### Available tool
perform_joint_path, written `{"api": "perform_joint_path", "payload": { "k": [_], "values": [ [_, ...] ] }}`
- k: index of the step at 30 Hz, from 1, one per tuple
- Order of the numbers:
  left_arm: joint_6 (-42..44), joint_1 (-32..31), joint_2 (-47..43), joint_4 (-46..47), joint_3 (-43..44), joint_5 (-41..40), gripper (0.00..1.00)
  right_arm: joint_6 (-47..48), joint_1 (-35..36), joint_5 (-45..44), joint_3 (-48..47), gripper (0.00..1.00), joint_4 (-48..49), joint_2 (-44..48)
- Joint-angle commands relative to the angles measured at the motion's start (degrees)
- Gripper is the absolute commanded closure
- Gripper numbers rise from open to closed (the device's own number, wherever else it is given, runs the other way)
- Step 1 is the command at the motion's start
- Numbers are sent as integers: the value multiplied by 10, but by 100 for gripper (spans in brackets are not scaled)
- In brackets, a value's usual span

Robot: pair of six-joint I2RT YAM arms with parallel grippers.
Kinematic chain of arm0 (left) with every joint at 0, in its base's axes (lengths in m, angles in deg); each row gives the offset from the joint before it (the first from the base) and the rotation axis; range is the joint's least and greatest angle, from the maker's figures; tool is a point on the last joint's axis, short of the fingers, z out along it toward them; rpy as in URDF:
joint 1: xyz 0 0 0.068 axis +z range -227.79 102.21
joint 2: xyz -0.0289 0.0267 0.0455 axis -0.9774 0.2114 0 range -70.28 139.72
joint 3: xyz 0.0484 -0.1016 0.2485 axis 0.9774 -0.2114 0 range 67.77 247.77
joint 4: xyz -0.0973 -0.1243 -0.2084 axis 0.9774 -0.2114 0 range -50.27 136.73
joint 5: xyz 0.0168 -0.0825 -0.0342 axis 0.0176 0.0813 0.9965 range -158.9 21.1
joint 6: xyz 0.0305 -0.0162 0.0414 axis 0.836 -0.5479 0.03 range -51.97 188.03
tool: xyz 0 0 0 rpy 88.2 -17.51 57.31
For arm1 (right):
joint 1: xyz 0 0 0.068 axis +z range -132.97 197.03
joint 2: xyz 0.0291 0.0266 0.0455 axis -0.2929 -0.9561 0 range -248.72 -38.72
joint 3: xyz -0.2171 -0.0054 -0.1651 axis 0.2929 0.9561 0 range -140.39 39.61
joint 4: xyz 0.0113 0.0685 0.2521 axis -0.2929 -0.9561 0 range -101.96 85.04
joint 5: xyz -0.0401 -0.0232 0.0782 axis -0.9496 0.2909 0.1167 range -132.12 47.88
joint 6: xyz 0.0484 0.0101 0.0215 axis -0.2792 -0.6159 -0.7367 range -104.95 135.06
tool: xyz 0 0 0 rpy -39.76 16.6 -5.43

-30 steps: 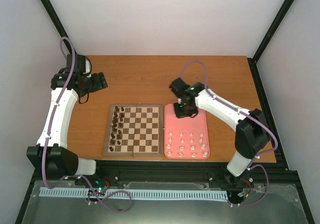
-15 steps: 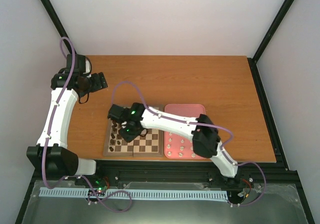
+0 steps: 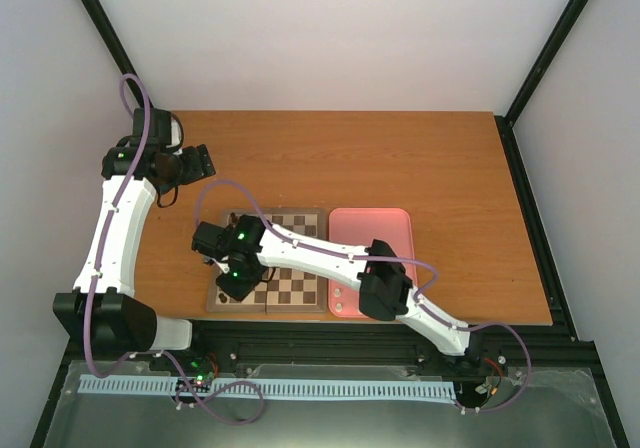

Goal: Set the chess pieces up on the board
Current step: Place the chess piece on the chessboard.

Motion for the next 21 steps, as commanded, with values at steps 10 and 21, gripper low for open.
{"api": "perform_joint_path", "payload": {
  "k": [10,21],
  "values": [
    [-1,-2,0,7,18,9,0,24,7,35,-51,97,-6,-54],
    [-2,-2,1,7,19,13,0,36,7,51,-73,97,-5,-74]
  ]
}}
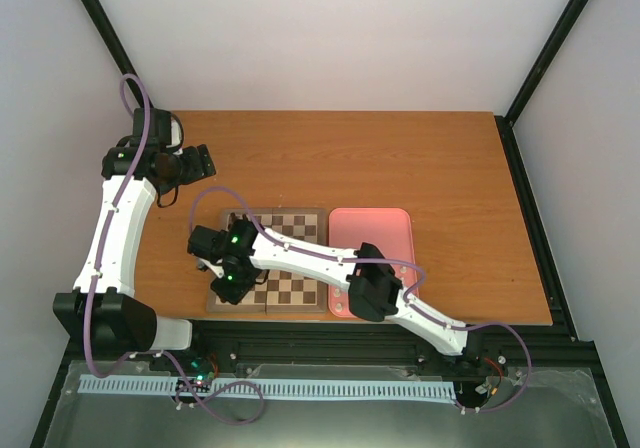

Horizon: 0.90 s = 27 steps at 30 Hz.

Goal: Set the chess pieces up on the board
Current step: Place the chess piece on the chessboard.

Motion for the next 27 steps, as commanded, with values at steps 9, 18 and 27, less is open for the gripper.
{"api": "perform_joint_path", "payload": {
  "k": [9,18,27],
  "values": [
    [-1,-2,-1,6,19,6,0,12,6,10,-23,97,-6,-23],
    [-1,-2,-3,6,16,6,0,4,5,-15,-30,96,-12,-31],
    [0,-2,-3,7,15,6,0,5,6,-17,-34,94,-13,-36]
  ]
}}
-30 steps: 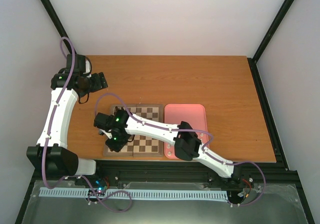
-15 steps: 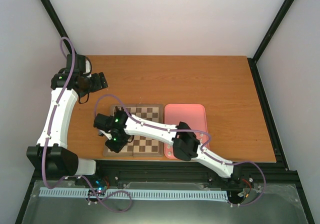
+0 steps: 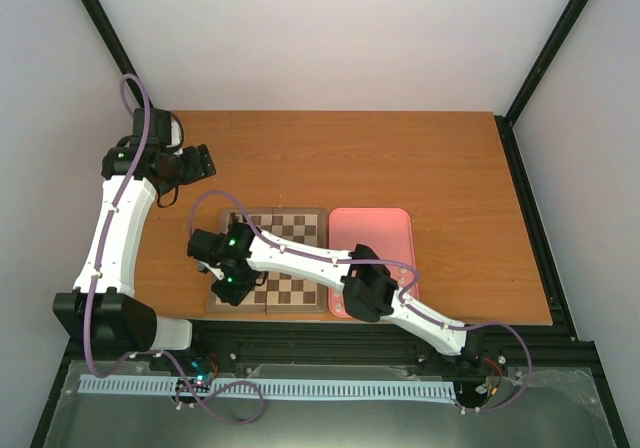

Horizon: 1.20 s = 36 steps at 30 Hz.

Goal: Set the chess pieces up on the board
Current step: Place the chess piece on the chessboard.

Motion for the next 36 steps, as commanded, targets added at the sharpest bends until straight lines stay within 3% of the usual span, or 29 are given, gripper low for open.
{"api": "perform_joint_path", "payload": {
  "k": [1,27,36],
  "values": [
    [0,-2,-3,7,15,3,0,0,5,-7,-20,94,-10,-11],
    [2,-2,-6,4,17,1,0,5,6,-21,-21,80,-5,-5],
    [2,-1,-6,3,17,-1,0,10,7,-41,31,74,25,55]
  ]
}}
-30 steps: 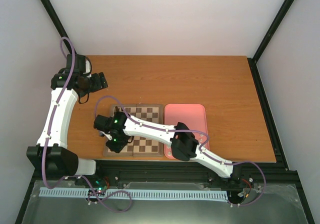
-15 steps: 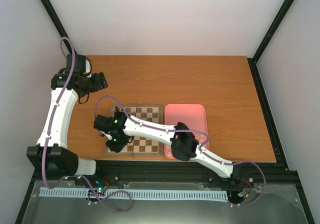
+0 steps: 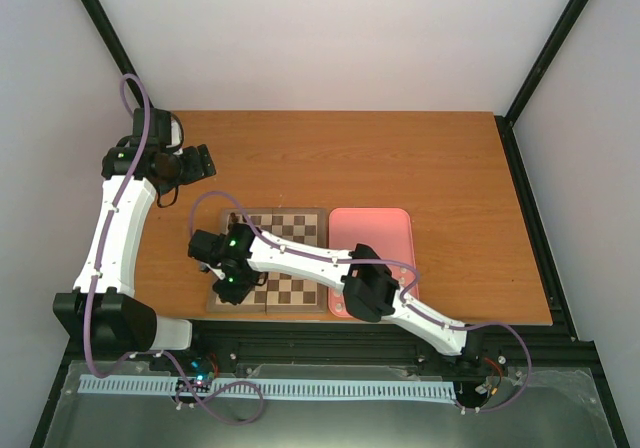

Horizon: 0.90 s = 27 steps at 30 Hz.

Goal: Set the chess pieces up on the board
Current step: Place the chess piece on the chessboard.

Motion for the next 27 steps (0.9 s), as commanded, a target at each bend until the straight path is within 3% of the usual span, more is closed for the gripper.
{"api": "perform_joint_path", "payload": {
  "k": [1,8,14,18,20,22,27],
  "values": [
    [2,-1,-5,3,17,0,0,7,7,-22,28,73,18,64],
    [3,-2,-3,1,24,-6,0,15,7,-50,54,63,6,131],
    [4,-1,-2,0,25,-10,0,9,4,-95,106,45,25,211],
    [7,-2,-1,-4,29,-19,0,-11,-23,-106,135,38,23,247],
    [10,-1,1,-8,34,-23,0,-22,-43,-108,173,27,28,271],
    [14,-1,2,-11,38,-29,0,-35,-66,-116,221,3,42,301],
    [18,-2,10,-26,53,-49,0,-63,-146,-92,349,0,105,401]
  ]
}}
